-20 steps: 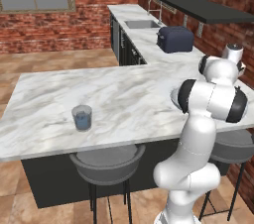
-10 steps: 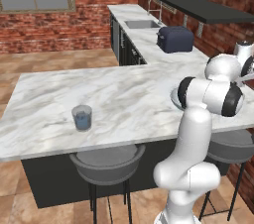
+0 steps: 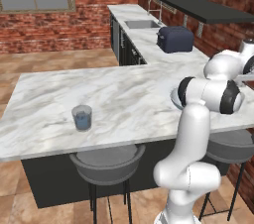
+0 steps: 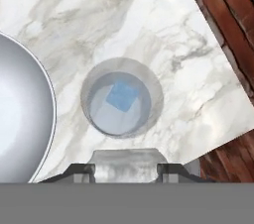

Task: There are four ice cubes in the ice bowl. Place two ice cubes in each glass of water.

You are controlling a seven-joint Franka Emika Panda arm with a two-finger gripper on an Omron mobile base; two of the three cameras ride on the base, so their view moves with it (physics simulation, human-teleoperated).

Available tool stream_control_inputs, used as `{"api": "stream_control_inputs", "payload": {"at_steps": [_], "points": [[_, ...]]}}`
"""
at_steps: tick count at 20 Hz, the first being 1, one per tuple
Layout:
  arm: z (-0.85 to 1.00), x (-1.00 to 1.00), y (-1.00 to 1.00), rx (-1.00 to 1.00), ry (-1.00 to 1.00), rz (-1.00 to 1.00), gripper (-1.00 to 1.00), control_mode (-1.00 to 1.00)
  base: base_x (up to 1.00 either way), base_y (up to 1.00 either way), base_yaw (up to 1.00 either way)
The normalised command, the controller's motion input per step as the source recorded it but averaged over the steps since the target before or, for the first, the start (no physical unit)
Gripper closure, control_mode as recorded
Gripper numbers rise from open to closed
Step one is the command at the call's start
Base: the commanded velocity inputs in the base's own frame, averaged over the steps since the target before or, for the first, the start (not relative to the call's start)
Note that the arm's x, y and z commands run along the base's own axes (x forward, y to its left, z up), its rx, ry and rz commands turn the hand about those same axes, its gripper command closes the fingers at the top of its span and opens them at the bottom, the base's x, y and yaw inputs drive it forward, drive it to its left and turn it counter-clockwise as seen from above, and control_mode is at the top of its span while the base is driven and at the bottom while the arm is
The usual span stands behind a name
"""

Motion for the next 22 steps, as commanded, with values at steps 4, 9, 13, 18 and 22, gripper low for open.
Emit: {"api": "stream_control_inputs", "payload": {"at_steps": [4,9,13,18,22], "points": [[-0.27,0.14,-0.19,0.02,-0.05,-0.08,1.00,-1.00,0.00,0.00,0.00],[-0.14,0.22,-0.01,0.07,-0.07,-0.03,1.00,-1.00,0.00,0.00,0.00],[-0.15,0.16,-0.03,0.07,-0.05,-0.02,1.00,-1.00,0.00,0.00,0.00],[-0.15,0.09,-0.26,0.00,0.00,-0.08,1.00,-1.00,0.00,0.00,0.00],[-0.16,0.16,-0.11,0.00,0.00,-0.06,1.00,-1.00,0.00,0.00,0.00]]}}
